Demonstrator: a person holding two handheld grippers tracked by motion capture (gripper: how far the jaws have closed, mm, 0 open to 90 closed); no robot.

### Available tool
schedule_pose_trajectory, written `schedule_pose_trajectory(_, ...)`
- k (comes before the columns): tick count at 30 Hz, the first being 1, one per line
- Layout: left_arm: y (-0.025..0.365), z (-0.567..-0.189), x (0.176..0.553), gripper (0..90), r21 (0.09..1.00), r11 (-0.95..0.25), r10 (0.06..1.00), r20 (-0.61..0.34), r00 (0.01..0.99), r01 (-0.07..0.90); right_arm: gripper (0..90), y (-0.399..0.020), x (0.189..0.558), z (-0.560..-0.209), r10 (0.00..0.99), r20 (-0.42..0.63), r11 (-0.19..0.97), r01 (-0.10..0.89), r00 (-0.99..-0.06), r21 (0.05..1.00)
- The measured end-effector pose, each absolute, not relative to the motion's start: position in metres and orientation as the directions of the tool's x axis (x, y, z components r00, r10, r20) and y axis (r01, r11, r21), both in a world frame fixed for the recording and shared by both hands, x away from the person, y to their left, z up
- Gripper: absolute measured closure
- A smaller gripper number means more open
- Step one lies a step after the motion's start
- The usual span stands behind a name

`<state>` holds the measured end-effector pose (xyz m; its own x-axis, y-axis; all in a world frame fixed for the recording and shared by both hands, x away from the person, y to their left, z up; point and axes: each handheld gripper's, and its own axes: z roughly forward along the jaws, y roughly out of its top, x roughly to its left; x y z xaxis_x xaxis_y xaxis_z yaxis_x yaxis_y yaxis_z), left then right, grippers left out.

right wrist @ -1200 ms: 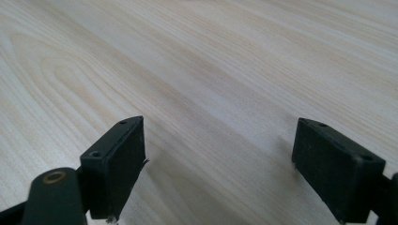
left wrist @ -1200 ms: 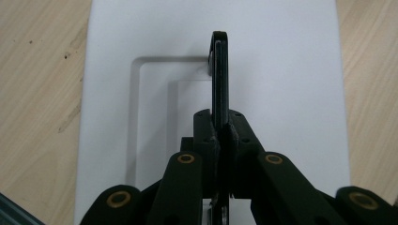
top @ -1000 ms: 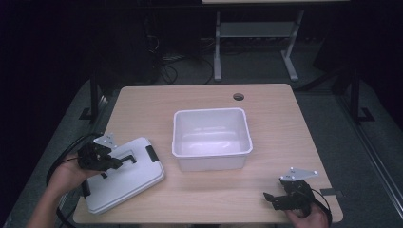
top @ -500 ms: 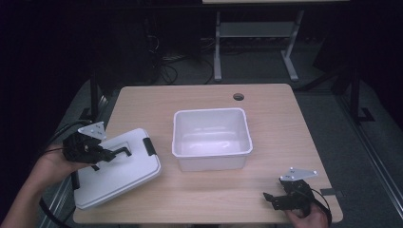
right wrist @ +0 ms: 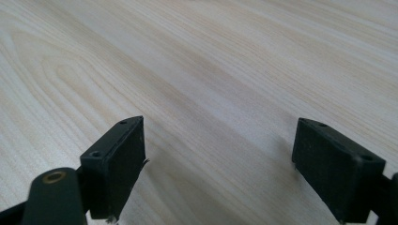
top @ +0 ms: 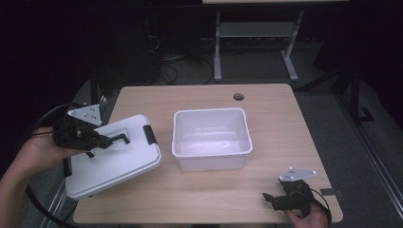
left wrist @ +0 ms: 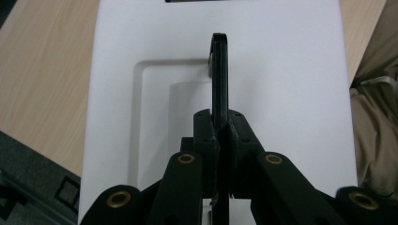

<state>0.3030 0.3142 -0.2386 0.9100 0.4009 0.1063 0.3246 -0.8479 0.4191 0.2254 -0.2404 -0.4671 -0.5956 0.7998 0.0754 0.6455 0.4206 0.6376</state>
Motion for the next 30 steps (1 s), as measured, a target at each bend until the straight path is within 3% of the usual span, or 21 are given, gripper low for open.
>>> schedule_pose_trajectory(8,0.287,-0.219,0.309,84.0,0.45,-0.849,0.365,0.122,0.923,0.277,17.1,-0.241,0.225,-0.467,0.799,0.081,0.413,0.643,-0.595,0.645)
schedule_pose_trajectory(30,0.217,-0.211,0.337,84.0,0.454,-0.871,0.271,0.13,0.954,0.185,16.9,-0.241,0.225,-0.466,0.795,0.077,0.417,0.634,-0.602,0.651)
